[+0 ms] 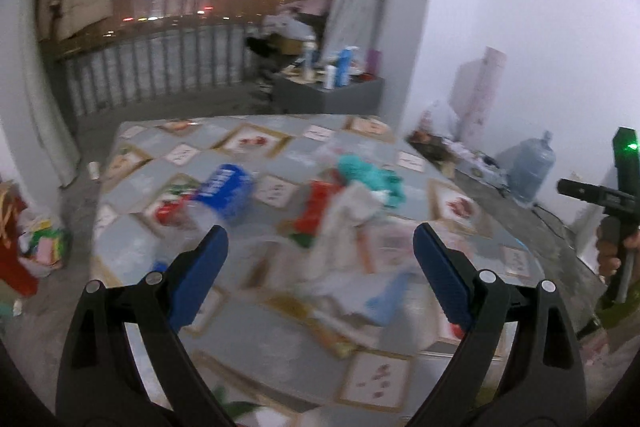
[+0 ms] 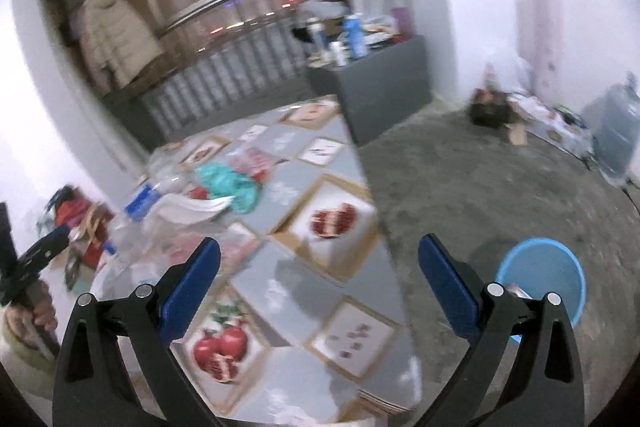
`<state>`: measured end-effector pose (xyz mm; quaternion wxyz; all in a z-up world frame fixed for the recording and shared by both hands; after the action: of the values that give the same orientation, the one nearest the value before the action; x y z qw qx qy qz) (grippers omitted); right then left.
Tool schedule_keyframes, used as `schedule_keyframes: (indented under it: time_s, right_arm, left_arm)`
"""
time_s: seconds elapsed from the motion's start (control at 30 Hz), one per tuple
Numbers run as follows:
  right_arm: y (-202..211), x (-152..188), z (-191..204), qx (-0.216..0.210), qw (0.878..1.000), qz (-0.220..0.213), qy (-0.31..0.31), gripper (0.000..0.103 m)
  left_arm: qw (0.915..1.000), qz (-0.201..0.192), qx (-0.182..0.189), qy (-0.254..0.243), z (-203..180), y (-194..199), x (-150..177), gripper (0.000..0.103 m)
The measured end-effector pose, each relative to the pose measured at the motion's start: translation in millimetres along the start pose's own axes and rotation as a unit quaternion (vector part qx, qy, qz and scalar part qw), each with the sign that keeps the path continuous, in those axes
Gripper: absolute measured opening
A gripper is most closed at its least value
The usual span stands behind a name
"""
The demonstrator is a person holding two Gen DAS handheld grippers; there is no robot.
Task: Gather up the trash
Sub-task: 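Turn both tools back toward the table clutter, then close the left tool on the Pepsi bottle while the right tool grips the clear plastic cup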
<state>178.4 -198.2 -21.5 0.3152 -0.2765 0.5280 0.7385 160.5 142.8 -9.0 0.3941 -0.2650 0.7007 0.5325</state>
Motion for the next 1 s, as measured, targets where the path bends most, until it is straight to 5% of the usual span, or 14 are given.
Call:
schedule_keyframes:
  time_s: [0.2, 0.47, 0.7, 1.0]
  right_arm:
    - [-20, -17, 83, -0.084, 0.993, 0.011, 0.079, 0.09]
    - [-68, -6, 201, -0.17, 0.967, 0.051, 0.185, 0.075]
    - [-121, 29, 275, -0.192, 0.946, 0.107, 0.238, 0.058]
    - [-170, 58, 298, -0.155, 0.936, 0.152, 0.277, 0.041]
  left_arm:
    - [0.9997, 0.023, -0.001, 0.002, 54, -14, -10, 0.089]
    - [0.9958, 0.073, 0.046, -0.031, 102, -72, -22, 0.089]
    - [0.9897, 0.107, 0.082, -0.048, 119, -126, -27, 0.089]
    - [0.9778, 0.162, 0.117, -0.064, 115, -189, -13, 0.089]
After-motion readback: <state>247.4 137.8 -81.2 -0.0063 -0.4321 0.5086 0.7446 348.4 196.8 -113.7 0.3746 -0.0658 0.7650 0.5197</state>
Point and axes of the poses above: each gripper's, at about its wrist camera, not at the fingertips, and y roughly against the way its jaws point, z to its left, x to its underside, the point moved 10 cm from there along -y, roughly the way its jaws point, and after that the axes turned 1 degree about -z, right-handed, at the moved point
